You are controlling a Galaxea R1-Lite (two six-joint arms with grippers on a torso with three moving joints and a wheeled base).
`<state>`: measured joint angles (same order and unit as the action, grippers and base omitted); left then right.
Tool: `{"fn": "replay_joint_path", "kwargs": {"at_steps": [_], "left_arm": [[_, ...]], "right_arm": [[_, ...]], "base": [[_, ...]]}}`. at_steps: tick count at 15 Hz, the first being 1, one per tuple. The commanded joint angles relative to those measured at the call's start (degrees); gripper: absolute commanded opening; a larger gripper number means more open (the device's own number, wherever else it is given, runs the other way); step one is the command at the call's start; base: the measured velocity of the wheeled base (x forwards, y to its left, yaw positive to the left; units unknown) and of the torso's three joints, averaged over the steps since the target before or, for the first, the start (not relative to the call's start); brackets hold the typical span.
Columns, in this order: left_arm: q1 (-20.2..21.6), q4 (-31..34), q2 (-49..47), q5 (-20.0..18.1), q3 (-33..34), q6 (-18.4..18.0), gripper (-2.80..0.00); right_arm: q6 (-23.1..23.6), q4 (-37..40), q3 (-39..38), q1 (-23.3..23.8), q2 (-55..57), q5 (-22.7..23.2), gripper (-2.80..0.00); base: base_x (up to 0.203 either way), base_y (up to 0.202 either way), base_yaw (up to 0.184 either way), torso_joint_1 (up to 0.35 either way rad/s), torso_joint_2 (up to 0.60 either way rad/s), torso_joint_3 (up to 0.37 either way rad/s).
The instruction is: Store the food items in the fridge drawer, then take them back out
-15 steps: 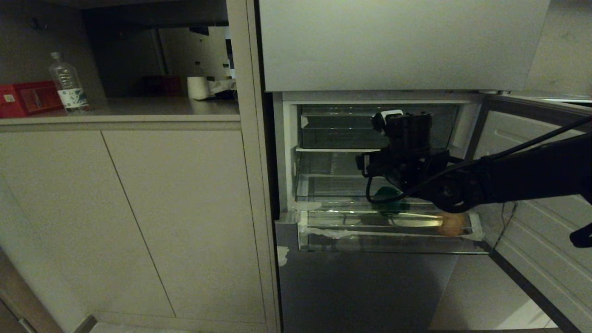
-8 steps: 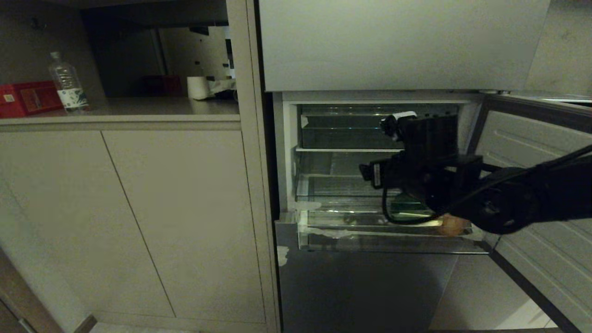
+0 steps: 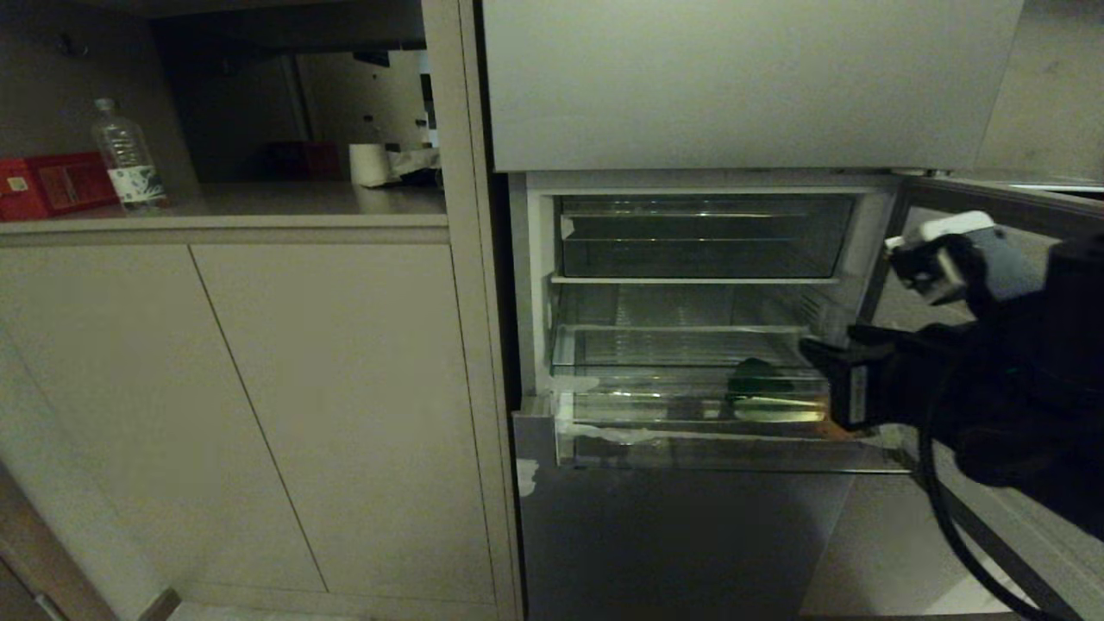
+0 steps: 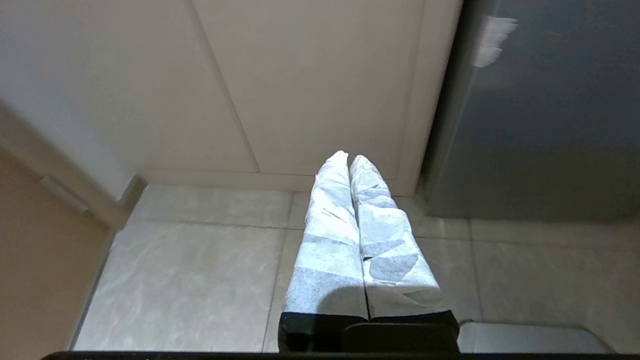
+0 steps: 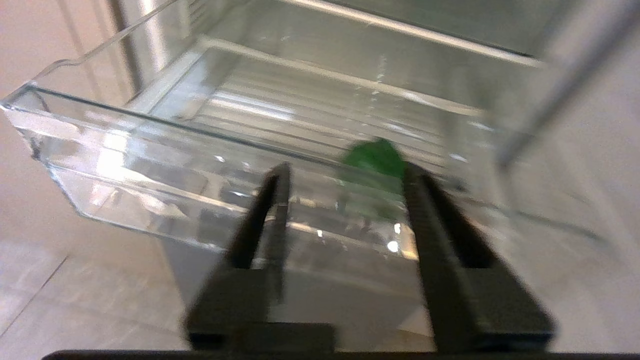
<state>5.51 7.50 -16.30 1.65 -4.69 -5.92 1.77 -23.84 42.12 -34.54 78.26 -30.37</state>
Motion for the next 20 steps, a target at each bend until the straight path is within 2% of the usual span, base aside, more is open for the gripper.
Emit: {"fn": "replay_joint_path", "kwargs": {"at_steps": [1,3,5,8,12,14,17,20], "left_arm": [[-0.25,-0.10,0.13,-5.96,1.96,-3.00,-2.80],[-0.50,-0.20,0.21,-5.34,1.79,-2.76,-2.80],[-1.12,0.39,-0.21,-5.43,1.58,-2.43,-2.80],[-6.13,0.50,-0.95,-5.37,1.53,-1.56,-2.80],[-6.65,0.50,5.89,-5.16,1.57,-0.66,-2.80],[-6.31,0.50,11.23,-5.11,1.56,-0.66,-2.80],[-6.05,-0.09,16.31,-4.82,1.78,0.79,-2.80],[-6.04,0.06,16.30,-4.55,1.70,0.91,-2.80]], "right_arm": [[0.13,0.22,-4.79,-0.23,-9.37,-2.47,-2.80],[-0.02,0.72,-6.34,-0.18,-10.98,-5.26,-2.80],[-0.07,0.87,-7.99,1.17,-12.59,-5.93,-2.80],[-0.01,2.62,-8.55,7.30,-13.47,-6.06,-2.80],[-0.01,2.89,-11.47,14.85,-20.17,-5.56,-2.80],[-0.01,2.91,-14.47,18.30,-27.06,-3.87,-2.80],[0.20,4.30,-17.71,20.90,-34.23,1.92,-2.80],[0.20,7.16,-15.16,21.10,-26.14,4.49,-2.80]], "base": [[0.000,0.000,0.000,0.000,0.00,0.000],[0.000,0.000,0.000,0.000,0.00,0.000],[0.000,0.000,0.000,0.000,0.00,0.000],[0.000,0.000,0.000,0.000,0.00,0.000],[0.000,0.000,0.000,0.000,0.00,0.000],[0.000,0.000,0.000,0.000,0.00,0.000],[0.000,0.000,0.000,0.000,0.00,0.000],[0.000,0.000,0.000,0.000,0.00,0.000]]}}
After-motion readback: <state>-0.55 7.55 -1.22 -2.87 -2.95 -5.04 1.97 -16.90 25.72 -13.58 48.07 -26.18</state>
